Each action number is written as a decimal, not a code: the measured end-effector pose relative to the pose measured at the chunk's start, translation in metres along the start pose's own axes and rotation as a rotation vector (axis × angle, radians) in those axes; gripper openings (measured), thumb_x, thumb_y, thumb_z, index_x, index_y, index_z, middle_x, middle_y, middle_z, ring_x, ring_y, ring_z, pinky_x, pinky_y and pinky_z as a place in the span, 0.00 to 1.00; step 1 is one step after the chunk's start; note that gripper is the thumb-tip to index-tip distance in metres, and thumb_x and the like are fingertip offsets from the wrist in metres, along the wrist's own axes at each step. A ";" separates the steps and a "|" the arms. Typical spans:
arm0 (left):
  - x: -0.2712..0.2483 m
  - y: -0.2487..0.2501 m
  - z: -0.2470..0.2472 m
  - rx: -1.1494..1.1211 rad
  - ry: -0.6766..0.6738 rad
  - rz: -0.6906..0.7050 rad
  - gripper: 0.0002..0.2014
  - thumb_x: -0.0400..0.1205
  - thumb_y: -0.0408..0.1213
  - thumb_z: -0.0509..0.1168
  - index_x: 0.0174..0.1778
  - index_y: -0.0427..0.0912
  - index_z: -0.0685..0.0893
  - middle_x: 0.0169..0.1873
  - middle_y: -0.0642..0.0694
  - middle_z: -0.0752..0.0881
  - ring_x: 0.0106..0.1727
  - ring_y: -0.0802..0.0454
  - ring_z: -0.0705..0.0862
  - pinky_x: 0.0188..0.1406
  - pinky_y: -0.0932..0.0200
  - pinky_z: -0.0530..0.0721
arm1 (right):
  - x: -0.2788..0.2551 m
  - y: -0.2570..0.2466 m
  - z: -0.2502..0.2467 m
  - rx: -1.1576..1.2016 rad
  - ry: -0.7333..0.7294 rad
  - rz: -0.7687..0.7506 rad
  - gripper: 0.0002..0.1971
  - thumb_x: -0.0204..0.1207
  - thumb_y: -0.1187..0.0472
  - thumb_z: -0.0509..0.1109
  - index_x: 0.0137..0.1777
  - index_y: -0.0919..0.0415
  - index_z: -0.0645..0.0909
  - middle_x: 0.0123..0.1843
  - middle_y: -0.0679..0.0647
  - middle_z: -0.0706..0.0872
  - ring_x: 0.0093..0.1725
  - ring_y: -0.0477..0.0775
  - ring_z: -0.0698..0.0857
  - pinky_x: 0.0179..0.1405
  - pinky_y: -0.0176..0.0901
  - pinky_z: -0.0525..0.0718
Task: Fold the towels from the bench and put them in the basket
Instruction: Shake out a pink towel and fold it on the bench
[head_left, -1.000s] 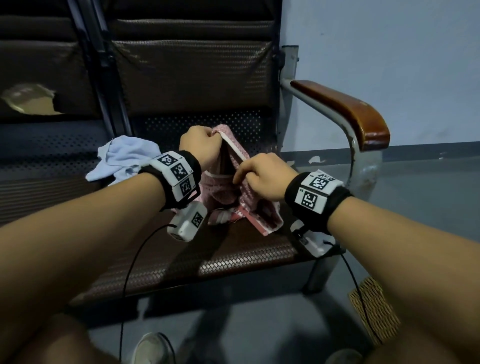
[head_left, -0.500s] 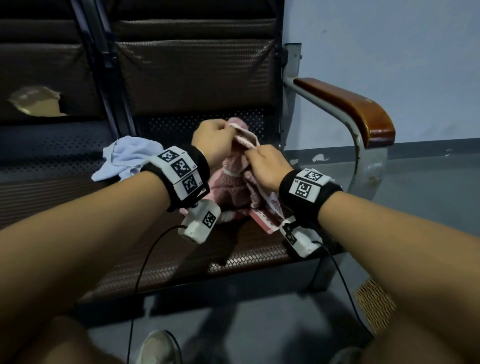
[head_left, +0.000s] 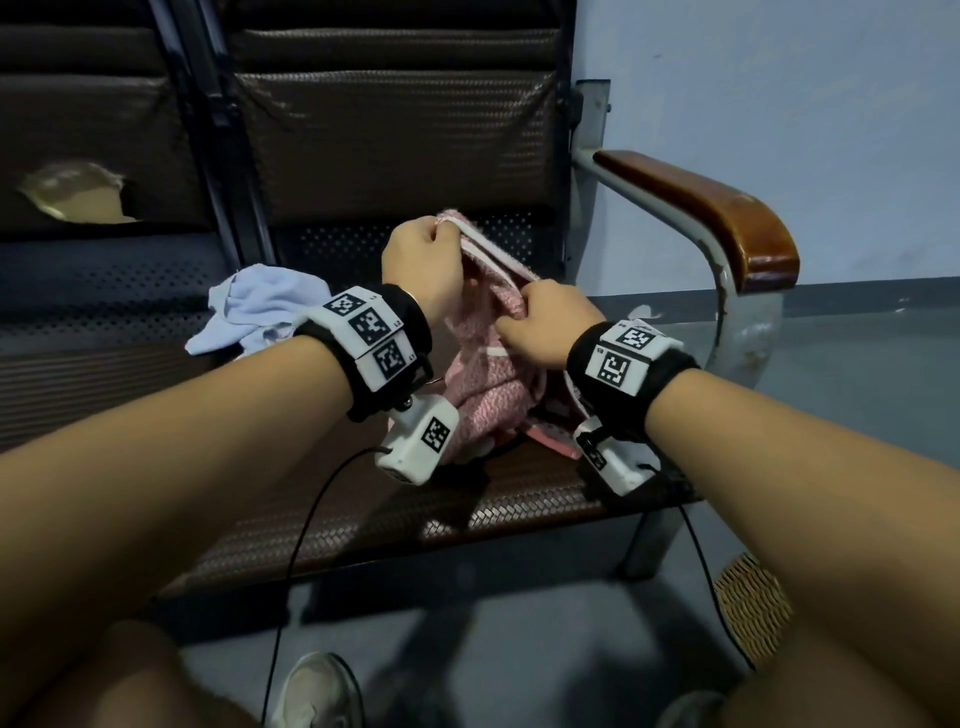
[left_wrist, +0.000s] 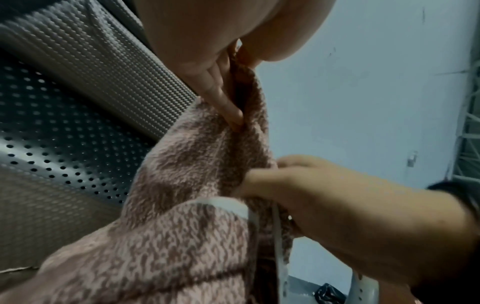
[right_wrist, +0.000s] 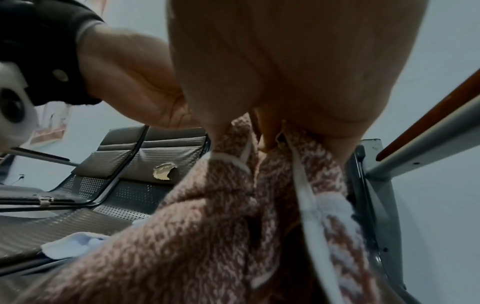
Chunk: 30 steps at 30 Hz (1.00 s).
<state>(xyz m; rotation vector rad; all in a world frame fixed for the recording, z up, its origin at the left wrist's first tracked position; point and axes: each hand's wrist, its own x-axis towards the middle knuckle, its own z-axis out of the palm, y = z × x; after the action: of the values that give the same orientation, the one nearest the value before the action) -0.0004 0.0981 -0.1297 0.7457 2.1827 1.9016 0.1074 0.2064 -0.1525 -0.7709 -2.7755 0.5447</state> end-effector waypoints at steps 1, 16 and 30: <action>0.003 -0.001 -0.001 0.011 0.018 0.001 0.25 0.77 0.45 0.55 0.47 0.21 0.80 0.47 0.22 0.86 0.49 0.27 0.88 0.53 0.29 0.86 | -0.001 0.001 0.000 -0.045 -0.045 -0.001 0.13 0.76 0.49 0.68 0.33 0.54 0.76 0.33 0.52 0.82 0.35 0.56 0.84 0.29 0.42 0.74; 0.033 -0.020 -0.030 -0.160 0.248 -0.230 0.08 0.88 0.28 0.55 0.45 0.41 0.75 0.38 0.45 0.81 0.41 0.49 0.85 0.38 0.58 0.91 | 0.006 0.006 -0.015 -0.053 0.107 -0.010 0.06 0.72 0.60 0.71 0.41 0.56 0.91 0.40 0.55 0.89 0.43 0.59 0.85 0.44 0.44 0.81; 0.034 -0.024 -0.067 0.209 0.355 0.127 0.02 0.74 0.41 0.66 0.40 0.53 0.81 0.33 0.60 0.83 0.33 0.67 0.80 0.31 0.74 0.75 | 0.011 0.018 -0.016 0.197 -0.132 -0.113 0.11 0.83 0.55 0.67 0.42 0.53 0.88 0.35 0.49 0.85 0.35 0.48 0.80 0.37 0.40 0.75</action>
<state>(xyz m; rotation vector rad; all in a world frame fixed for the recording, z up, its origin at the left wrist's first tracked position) -0.0647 0.0525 -0.1339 0.6306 2.6393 2.0187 0.1112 0.2313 -0.1439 -0.5508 -2.8057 0.8602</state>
